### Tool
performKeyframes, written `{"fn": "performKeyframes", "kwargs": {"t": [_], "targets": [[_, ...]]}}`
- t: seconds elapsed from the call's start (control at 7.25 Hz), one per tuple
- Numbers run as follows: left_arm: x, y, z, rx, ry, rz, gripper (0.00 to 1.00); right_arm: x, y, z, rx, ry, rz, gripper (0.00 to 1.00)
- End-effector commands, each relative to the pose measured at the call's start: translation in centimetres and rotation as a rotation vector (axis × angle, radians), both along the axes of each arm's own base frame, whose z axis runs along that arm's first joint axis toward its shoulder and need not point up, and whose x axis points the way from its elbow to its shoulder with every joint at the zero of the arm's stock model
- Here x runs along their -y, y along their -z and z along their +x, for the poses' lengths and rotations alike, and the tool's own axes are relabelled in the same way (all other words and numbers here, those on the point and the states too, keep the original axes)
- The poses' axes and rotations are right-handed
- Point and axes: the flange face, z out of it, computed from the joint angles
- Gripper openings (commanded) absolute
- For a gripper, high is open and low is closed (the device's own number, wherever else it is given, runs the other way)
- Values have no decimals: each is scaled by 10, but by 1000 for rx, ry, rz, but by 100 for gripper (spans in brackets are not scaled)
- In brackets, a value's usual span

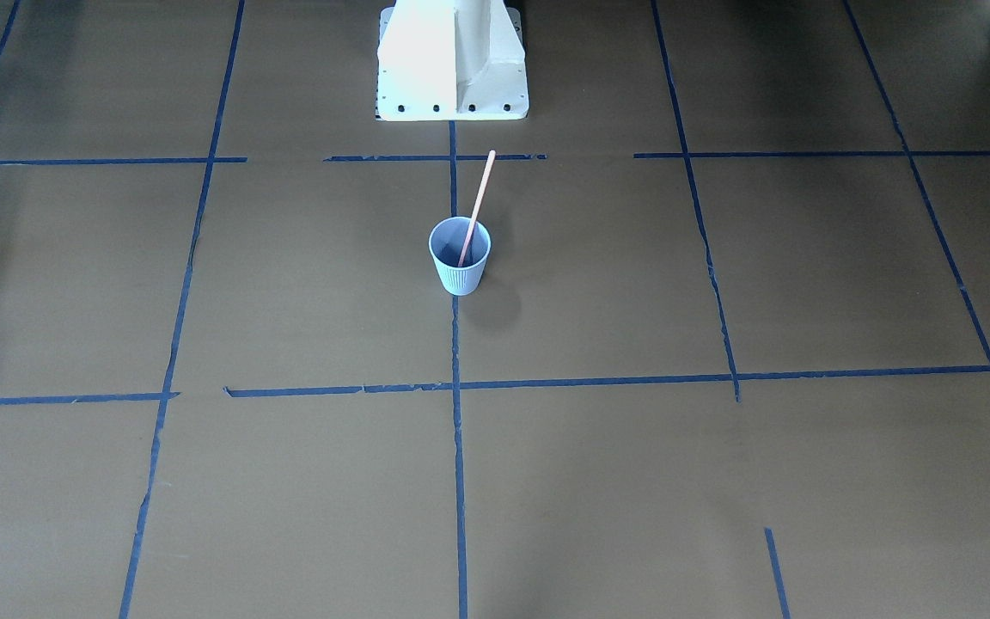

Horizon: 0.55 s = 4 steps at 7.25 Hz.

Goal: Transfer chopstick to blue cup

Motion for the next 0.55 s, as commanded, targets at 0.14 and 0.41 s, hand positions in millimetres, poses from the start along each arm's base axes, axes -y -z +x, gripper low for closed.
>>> {"fn": "performKeyframes", "kwargs": {"t": [0.14, 0.41], "targets": [[0, 1, 0, 0, 1, 3, 100, -5, -6, 4, -11, 2, -1, 100], [0, 1, 0, 0, 0, 4, 100, -5, -7, 4, -11, 2, -1, 100]]}}
